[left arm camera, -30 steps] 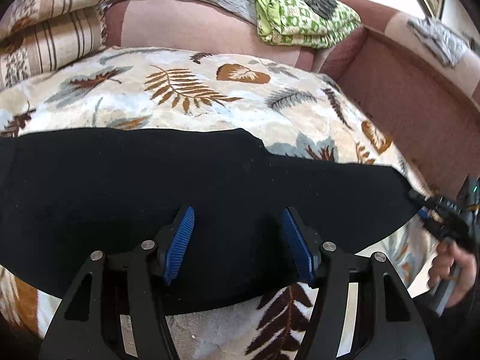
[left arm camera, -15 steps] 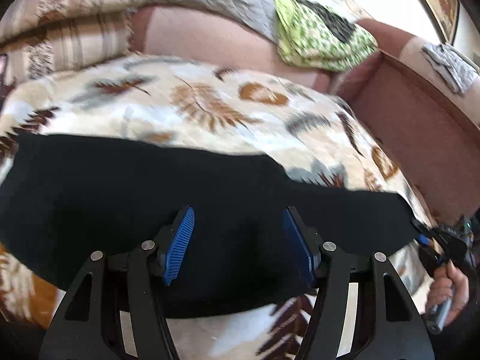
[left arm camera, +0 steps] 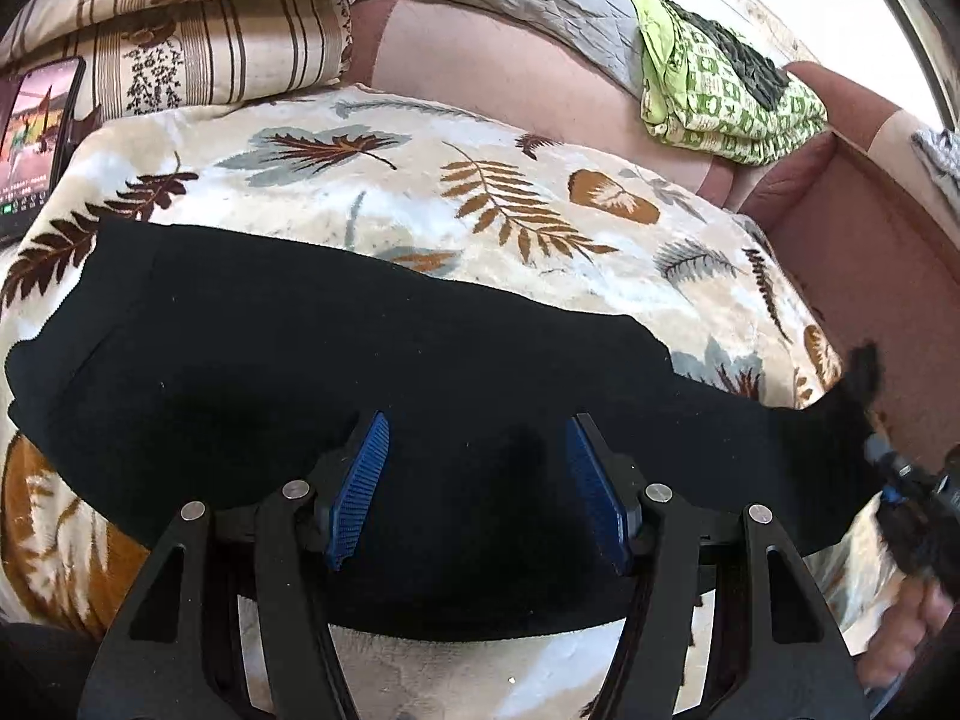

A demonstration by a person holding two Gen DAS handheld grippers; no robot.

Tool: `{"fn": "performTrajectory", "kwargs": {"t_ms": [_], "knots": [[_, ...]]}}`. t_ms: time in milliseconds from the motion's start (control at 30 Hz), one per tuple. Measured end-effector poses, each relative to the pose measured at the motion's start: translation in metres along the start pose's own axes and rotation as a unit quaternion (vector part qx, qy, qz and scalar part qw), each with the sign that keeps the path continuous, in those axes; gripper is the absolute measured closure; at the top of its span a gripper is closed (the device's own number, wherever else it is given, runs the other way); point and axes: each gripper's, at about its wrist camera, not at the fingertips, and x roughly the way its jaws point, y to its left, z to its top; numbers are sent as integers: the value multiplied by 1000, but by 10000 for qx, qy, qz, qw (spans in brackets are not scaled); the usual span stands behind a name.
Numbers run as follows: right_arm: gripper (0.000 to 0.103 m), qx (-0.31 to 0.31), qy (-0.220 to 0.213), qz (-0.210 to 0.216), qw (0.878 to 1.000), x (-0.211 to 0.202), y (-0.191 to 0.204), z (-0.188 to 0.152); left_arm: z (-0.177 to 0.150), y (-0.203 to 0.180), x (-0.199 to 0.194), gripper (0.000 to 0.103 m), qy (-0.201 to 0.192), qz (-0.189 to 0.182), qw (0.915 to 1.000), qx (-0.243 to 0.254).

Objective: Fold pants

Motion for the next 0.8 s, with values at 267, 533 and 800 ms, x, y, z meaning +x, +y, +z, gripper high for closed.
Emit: {"fn": "performTrajectory", "kwargs": {"t_ms": [267, 533, 800], "knots": [[94, -1141, 890, 392, 9887, 74, 81, -38, 2, 4, -7, 42, -82, 62, 9999, -116], [94, -1838, 1329, 134, 9739, 125, 121, -63, 6, 25, -18, 42, -352, 356, 9971, -565], [65, -2094, 1537, 255, 9653, 132, 115, -76, 6, 9, -15, 42, -332, 143, 9991, -212]]}}
